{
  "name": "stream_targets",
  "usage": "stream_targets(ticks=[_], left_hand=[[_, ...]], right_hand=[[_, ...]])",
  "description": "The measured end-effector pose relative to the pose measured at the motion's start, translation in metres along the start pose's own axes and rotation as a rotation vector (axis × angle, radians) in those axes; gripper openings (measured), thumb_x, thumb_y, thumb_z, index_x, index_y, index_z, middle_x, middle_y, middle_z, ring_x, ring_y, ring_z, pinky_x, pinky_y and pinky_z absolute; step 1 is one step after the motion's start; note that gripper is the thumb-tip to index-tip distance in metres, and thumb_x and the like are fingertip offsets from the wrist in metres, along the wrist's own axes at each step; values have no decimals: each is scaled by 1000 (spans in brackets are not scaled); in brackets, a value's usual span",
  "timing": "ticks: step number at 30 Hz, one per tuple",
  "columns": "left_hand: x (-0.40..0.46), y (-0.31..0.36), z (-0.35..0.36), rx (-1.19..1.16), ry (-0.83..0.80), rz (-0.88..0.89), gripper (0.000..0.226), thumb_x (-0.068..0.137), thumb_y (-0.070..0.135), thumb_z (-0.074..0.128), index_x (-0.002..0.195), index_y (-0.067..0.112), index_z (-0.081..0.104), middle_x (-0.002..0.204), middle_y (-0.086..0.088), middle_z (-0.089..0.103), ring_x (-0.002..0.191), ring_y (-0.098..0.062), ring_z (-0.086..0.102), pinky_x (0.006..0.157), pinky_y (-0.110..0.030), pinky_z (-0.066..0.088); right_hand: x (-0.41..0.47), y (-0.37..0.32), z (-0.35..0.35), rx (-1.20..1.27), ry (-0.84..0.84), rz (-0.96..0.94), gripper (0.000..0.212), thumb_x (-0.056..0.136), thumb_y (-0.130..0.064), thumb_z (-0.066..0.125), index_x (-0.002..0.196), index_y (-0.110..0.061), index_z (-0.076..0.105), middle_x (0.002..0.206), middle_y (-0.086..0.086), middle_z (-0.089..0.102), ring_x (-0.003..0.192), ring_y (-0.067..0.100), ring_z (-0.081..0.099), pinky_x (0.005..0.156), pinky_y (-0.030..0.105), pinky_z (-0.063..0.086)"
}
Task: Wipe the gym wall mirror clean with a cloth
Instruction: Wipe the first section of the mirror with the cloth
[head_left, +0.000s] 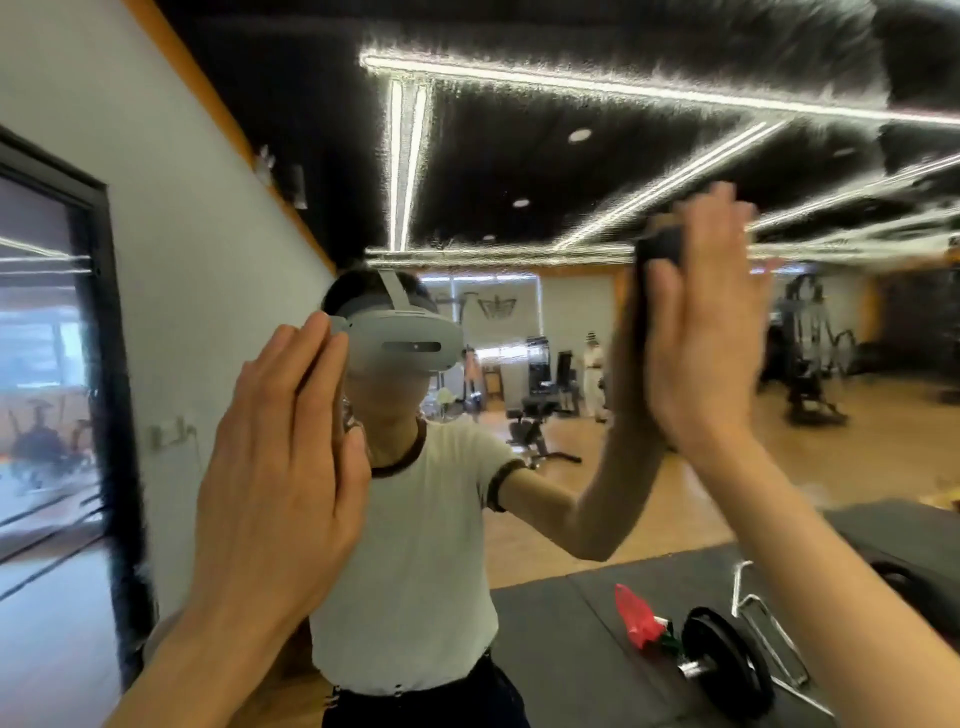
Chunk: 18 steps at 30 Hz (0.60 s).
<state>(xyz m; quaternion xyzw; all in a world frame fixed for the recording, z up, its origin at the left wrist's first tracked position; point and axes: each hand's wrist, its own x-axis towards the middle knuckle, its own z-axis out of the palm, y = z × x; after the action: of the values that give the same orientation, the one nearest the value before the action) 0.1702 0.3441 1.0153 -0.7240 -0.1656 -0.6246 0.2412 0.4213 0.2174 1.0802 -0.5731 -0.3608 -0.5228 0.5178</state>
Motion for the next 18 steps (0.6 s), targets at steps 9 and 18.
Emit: stream_targets(ticks=[9, 18], left_hand=[[-1, 0, 1, 12, 1, 1, 58, 100, 20, 39, 153, -1, 30, 160, -19, 29, 150, -30, 21, 123, -45, 19], [-1, 1, -1, 34, -5, 12, 56, 103, 22, 35, 154, -1, 30, 161, -18, 27, 151, -29, 21, 126, -39, 13]], right_hand=[[-14, -132, 40, 23, -11, -324, 55, 104, -27, 33, 155, -5, 31, 162, 16, 29, 152, 30, 21, 125, 48, 8], [-3, -27, 3, -28, 42, 174, 57, 108, -28, 23, 159, -3, 18, 167, 13, 14, 155, 27, 9, 125, 46, -1]])
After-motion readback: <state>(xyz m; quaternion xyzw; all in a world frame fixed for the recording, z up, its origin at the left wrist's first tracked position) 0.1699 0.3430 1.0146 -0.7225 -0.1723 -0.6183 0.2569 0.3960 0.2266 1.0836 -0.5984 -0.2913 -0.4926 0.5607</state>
